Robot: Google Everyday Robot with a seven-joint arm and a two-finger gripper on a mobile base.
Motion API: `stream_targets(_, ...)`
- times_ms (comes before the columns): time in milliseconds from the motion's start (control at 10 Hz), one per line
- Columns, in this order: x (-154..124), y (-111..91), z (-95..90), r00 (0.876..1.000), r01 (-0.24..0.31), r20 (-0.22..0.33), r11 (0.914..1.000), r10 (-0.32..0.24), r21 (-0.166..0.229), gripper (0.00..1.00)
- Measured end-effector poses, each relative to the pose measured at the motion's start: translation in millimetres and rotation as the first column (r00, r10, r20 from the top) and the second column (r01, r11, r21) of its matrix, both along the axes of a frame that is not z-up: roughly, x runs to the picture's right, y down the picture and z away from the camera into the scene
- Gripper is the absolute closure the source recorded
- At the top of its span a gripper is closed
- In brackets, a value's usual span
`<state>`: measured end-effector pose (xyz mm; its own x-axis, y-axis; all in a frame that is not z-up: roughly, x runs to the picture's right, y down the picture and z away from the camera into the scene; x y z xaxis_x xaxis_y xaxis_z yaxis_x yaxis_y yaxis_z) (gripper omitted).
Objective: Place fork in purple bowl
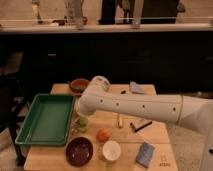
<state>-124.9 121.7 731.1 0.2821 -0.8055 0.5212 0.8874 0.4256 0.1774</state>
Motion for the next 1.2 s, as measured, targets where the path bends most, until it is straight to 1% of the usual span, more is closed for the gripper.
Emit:
stream_targets(200,-4,13,-7.8,1.000,0.022,0.004,0.9998,-0.022,-0.003,1.00)
stream_targets(400,-1,28,-14.8,1.000,0.028,0.001,0.9996,-0.028,-0.004,1.00)
stream_targets(600,5,44,-18.1,1.000,0.021,-0.002,0.9998,-0.021,-0.006,1.00)
stream_targets(800,10,56,-20.8,1.000,0.014,0.000,0.9999,-0.014,-0.001,1.00)
stream_targets(1200,11,82,-26.4,1.000,0.006,0.018,0.9999,-0.006,0.009,1.00)
